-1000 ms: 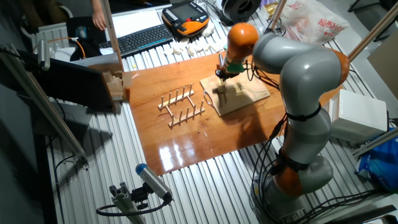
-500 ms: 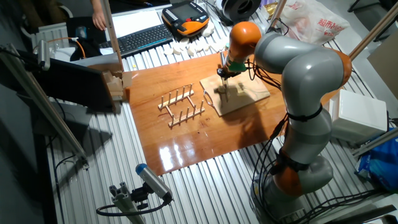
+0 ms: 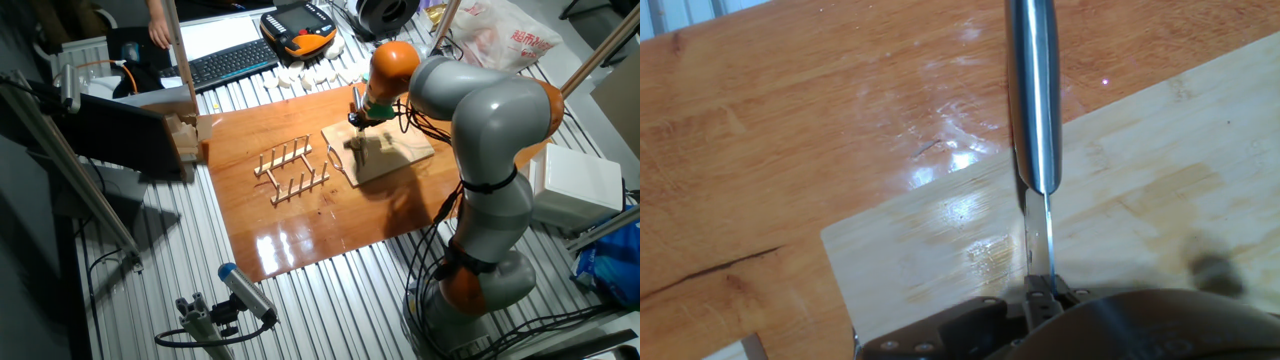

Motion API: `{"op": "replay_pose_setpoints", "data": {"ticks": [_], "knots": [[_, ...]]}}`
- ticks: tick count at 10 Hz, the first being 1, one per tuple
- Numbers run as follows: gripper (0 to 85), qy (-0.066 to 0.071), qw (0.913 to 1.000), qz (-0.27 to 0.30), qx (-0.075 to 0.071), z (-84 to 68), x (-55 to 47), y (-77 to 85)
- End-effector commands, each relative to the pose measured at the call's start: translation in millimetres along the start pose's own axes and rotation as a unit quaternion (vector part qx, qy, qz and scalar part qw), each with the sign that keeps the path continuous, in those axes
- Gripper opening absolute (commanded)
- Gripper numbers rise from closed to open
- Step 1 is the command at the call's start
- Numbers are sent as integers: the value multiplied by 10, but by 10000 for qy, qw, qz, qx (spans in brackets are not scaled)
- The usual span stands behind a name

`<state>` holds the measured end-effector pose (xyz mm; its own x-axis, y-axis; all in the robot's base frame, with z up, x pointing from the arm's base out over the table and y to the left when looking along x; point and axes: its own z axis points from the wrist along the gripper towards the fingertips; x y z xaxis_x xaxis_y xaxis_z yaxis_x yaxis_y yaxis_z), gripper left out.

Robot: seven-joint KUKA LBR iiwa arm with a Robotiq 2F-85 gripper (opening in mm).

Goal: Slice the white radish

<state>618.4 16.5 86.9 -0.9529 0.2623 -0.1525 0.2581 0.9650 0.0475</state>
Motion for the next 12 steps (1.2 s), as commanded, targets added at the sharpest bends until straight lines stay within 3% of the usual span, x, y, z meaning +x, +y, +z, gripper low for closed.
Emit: {"op": "replay_pose_setpoints", "data": {"ticks": [1,4,5,12], "knots": [[0,-2,10000,-28,44,2,7,7],[0,164,9997,-146,110,-265,-94,-63],[0,141,9997,-158,136,-276,-110,-88],[0,68,9999,-148,-9,-39,-69,-119]]}}
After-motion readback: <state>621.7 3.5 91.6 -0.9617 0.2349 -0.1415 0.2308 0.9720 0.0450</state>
